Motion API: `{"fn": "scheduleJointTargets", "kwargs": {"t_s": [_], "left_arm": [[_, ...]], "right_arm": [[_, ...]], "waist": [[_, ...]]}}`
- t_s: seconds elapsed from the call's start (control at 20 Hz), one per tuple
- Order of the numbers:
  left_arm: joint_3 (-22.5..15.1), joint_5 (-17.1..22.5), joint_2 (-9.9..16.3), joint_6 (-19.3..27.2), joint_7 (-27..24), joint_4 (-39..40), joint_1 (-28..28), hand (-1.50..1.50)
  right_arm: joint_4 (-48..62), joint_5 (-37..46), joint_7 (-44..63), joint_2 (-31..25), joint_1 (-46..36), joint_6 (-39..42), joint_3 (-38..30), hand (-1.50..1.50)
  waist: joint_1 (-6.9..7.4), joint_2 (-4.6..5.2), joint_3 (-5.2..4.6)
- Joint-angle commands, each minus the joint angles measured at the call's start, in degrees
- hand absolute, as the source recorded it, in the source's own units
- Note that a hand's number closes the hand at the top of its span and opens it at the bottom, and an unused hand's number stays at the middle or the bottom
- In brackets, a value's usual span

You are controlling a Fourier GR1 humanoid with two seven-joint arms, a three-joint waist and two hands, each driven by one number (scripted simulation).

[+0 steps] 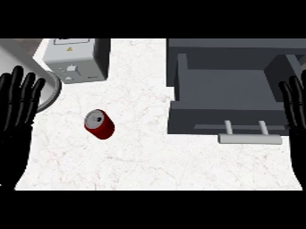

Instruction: Pick up the can, place it into the drawer and close the drawer

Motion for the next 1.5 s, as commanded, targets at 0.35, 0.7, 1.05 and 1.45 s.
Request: {"fn": "scheduleJointTargets", "kwargs": {"t_s": [0.35,0.7,1.05,1.45], "left_arm": [[-0.63,19.21,13.87,-25.48,3.49,13.83,-1.81,-1.5],[9.37,35.33,25.09,-38.39,7.47,22.12,-6.07,-1.5],[14.44,38.01,25.89,-43.92,8.19,19.69,0.03,-1.5],[16.26,49.99,29.69,-41.08,17.45,26.08,-6.78,-1.5]], "right_arm": [[2.87,1.03,8.49,1.58,4.35,-4.13,-1.96,-1.5],[-0.84,-4.5,8.39,-1.05,11.77,-0.72,-7.71,-1.5],[-2.35,-11.99,7.17,-4.3,15.58,5.64,-15.49,-1.5],[-2.32,-18.62,4.22,-5.59,20.59,12.15,-22.1,-1.5]], "waist": [[-3.4,1.55,-0.21],[-1.69,0.64,-0.05],[-0.99,0.53,-0.05],[-1.36,0.55,-0.03]]}}
